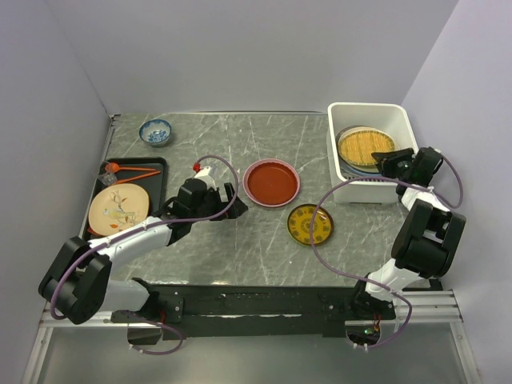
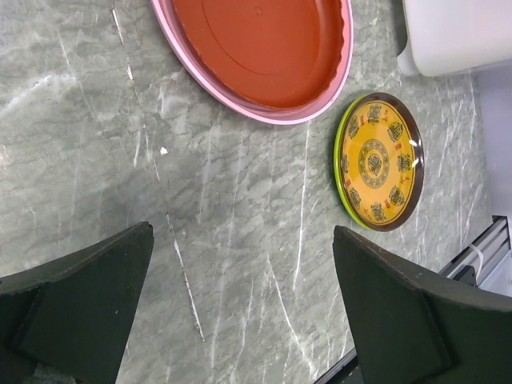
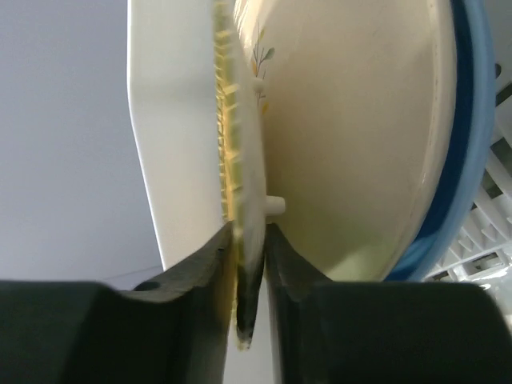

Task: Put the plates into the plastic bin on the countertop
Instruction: Place the plate in the plastic bin.

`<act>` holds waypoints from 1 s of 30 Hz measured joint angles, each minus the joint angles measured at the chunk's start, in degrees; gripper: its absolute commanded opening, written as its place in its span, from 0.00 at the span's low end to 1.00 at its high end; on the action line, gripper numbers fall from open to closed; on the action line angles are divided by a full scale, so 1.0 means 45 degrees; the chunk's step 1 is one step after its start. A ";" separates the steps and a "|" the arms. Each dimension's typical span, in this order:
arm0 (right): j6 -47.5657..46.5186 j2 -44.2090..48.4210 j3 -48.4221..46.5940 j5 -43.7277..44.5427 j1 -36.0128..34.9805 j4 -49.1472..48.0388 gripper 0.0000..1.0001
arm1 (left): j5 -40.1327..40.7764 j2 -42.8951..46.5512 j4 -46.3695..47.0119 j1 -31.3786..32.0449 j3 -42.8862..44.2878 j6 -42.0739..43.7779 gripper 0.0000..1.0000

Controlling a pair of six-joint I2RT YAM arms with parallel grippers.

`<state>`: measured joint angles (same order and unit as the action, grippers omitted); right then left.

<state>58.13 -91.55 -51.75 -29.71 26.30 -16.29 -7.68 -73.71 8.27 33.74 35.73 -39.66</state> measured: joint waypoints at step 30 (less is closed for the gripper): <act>-0.2584 0.3667 -0.1515 0.2511 -0.0112 0.4318 0.76 | -0.0709 -0.1457 0.0408 0.0029 0.0151 -0.0097 0.99</act>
<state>46.50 -75.05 -58.57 -18.41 25.80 3.14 -10.87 -80.27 10.11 33.87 36.40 -40.10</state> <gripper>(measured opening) 0.755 0.993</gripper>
